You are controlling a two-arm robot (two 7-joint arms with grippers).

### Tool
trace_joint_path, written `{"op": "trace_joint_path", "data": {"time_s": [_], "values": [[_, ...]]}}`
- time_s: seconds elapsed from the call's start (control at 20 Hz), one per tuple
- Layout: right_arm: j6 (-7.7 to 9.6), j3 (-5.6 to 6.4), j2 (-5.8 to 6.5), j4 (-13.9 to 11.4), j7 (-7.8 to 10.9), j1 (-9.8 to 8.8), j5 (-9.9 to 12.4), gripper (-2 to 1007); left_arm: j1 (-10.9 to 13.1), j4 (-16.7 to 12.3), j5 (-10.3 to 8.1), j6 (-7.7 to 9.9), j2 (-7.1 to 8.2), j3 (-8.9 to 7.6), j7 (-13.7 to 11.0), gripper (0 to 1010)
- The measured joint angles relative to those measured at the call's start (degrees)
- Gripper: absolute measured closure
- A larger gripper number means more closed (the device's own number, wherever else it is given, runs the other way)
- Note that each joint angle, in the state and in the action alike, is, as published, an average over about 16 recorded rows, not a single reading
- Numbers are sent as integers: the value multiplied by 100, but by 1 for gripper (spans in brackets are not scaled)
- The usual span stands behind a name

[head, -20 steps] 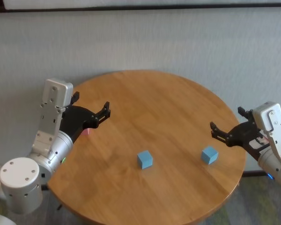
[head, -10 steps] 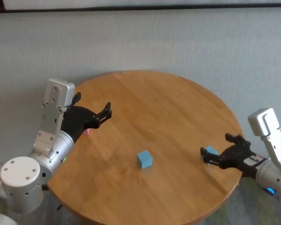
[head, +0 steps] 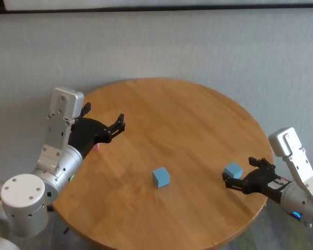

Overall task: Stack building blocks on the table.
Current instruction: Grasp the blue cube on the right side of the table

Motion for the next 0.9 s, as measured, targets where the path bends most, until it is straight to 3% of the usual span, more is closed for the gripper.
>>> {"op": "trace_joint_path", "data": {"time_s": [0.55, 0.9], "values": [[90, 86, -349, 563, 249, 244, 46, 0, -6, 6, -6, 5, 3, 6, -7, 9], [90, 133, -481, 748, 333, 311, 1, 0, -9, 9, -9, 6, 4, 9, -9, 9]]}}
